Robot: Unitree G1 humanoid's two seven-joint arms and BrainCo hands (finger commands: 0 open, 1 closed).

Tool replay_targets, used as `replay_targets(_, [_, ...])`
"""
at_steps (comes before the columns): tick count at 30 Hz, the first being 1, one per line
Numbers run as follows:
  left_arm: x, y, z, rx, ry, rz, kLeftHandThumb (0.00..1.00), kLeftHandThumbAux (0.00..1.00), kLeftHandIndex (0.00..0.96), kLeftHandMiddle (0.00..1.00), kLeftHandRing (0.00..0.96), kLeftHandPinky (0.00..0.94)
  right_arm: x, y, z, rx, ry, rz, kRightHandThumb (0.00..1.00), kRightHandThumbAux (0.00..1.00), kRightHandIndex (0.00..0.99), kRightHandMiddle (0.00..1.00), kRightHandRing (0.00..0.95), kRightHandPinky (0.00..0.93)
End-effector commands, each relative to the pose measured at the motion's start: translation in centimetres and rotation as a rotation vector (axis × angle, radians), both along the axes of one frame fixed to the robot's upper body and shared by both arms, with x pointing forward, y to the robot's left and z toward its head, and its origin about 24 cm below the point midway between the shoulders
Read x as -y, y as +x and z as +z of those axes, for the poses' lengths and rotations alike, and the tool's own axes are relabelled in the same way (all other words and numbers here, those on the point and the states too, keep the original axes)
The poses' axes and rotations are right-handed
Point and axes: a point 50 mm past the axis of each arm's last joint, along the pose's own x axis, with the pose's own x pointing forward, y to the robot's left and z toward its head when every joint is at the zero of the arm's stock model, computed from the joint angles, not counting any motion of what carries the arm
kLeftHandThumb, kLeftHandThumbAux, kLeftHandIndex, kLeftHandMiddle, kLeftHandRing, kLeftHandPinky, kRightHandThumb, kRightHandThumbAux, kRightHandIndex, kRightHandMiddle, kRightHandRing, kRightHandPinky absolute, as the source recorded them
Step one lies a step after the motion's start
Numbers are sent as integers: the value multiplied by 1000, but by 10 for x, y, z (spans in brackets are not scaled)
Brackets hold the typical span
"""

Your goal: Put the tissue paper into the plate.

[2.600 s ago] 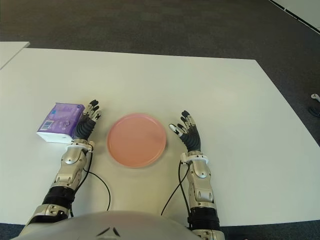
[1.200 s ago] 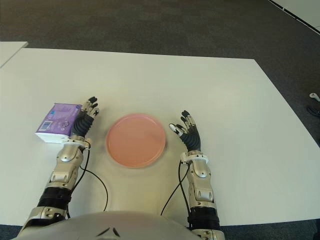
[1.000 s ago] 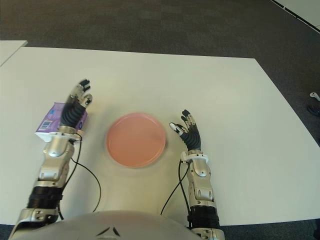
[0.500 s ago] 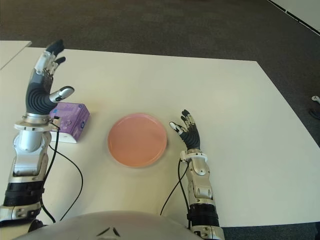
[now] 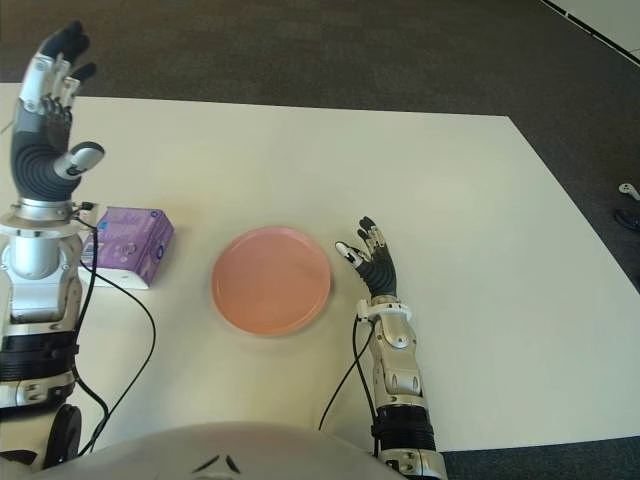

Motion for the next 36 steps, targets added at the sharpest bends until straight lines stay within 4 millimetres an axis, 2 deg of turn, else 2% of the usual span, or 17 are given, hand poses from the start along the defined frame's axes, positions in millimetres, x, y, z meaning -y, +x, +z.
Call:
replay_targets(1, [-25, 1, 15, 7, 21, 86, 155, 418, 0, 0, 0, 15, 0, -11, -22, -119, 4, -8, 21, 651, 0, 0, 0, 0])
replay_targets(3, [-31, 2, 19, 12, 23, 111, 163, 444, 0, 0, 0, 20, 0, -11, -22, -120, 6, -7, 26, 655, 0, 1, 0, 0])
replay_targets(6, [-28, 4, 17, -4, 62, 139, 148, 470, 0, 0, 0, 8, -1, -11, -23, -120, 12, -2, 29, 660, 0, 1, 0, 2])
replay_targets(8, [-11, -16, 13, 12, 162, 151, 143, 489, 0, 0, 0, 6, -1, -10, -23, -121, 17, 1, 28, 663, 0, 2, 0, 4])
replay_targets(9, [-1, -47, 4, -7, 309, 105, 143, 497, 0, 0, 0, 5, -1, -10, -24, -122, 20, 4, 27, 665, 0, 2, 0, 4])
replay_targets(10, [7, -70, 0, -27, 412, 62, 159, 489, 0, 0, 0, 4, -1, -9, -24, -123, 22, 5, 27, 666, 0, 3, 0, 6])
replay_targets(12, [0, -78, 3, -128, 602, 2, 212, 458, 0, 0, 0, 1, -2, -9, -25, -124, 27, 6, 25, 671, 0, 4, 0, 12])
replay_targets(13, [-4, -75, 6, -151, 629, 2, 232, 445, 0, 0, 0, 1, -2, -9, -25, -124, 28, 7, 25, 672, 0, 5, 0, 14])
replay_targets(15, [-22, -50, 9, -304, 845, 62, 267, 404, 0, 0, 0, 0, -3, -8, -25, -126, 37, 5, 27, 676, 0, 6, 0, 15])
replay_targets(18, [-38, -29, 10, -464, 1045, 143, 304, 327, 0, 0, 0, 0, -3, -7, -26, -129, 43, 2, 40, 680, 0, 9, 0, 20])
replay_targets(22, [-42, -33, 9, -522, 1172, 203, 316, 264, 0, 0, 0, 0, -3, -7, -27, -131, 45, 1, 53, 685, 0, 12, 0, 22])
replay_targets(29, [-63, -29, -27, -591, 1314, 266, 312, 218, 0, 0, 0, 0, -3, -7, -30, -136, 47, 3, 64, 688, 0, 14, 0, 19])
replay_targets(36, [-78, -24, -40, -551, 1398, 305, 317, 179, 0, 0, 0, 0, -2, -6, -32, -136, 56, 13, 68, 689, 0, 14, 0, 13])
